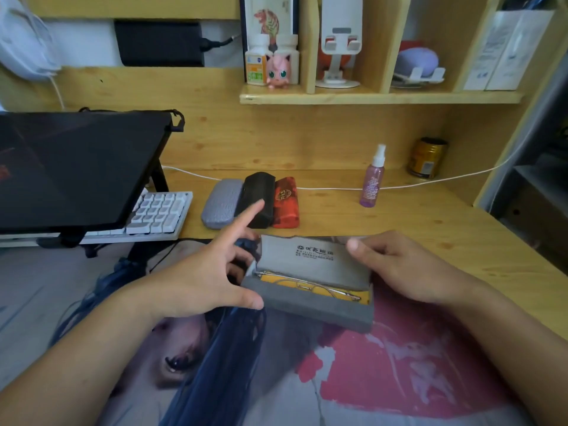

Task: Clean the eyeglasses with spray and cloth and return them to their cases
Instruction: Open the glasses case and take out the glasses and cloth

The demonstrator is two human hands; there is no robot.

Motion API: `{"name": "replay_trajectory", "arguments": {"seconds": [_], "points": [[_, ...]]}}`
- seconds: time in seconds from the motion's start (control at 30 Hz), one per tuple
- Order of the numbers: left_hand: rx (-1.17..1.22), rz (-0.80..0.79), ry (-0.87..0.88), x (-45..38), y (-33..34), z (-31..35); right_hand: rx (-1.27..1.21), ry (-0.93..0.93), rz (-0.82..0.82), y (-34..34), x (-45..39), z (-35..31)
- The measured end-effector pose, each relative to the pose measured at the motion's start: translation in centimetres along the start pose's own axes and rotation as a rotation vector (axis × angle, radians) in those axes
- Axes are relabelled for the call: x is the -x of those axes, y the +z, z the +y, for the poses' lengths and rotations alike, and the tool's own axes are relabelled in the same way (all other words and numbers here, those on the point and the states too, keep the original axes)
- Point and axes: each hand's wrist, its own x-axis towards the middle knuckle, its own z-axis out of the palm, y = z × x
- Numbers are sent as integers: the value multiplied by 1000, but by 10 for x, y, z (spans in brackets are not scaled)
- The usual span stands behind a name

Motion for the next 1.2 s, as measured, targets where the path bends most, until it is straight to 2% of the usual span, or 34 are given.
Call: {"name": "replay_trajectory", "arguments": {"seconds": [0.17,0.4,0.47,0.57,0.6,0.67,0.77,0.97,1.1,1.2], "points": [[-106,9,18,-4,6,-3,-10,104,276,17,-17,8],[-406,-1,-91,-5,2,-6,-51,182,296,19,-22,12],[-427,-21,-81,-6,1,-7,28,144,367,20,-21,11],[-422,-31,-72,-7,0,-7,229,-102,540,10,-14,-5],[-426,-30,-69,-7,0,-8,253,-196,515,6,-10,-12],[-434,-31,-57,-7,0,-9,296,-313,359,9,-4,-24],[-434,-19,-54,-7,-1,-10,383,-289,140,27,-2,-33],[-371,-25,-45,-4,-6,-1,385,-157,56,28,-3,-38],[-408,-64,-64,-3,-8,0,453,-148,-41,27,-9,-44],[-412,-70,-67,-3,-9,-2,473,-165,95,24,-14,-43]]}}
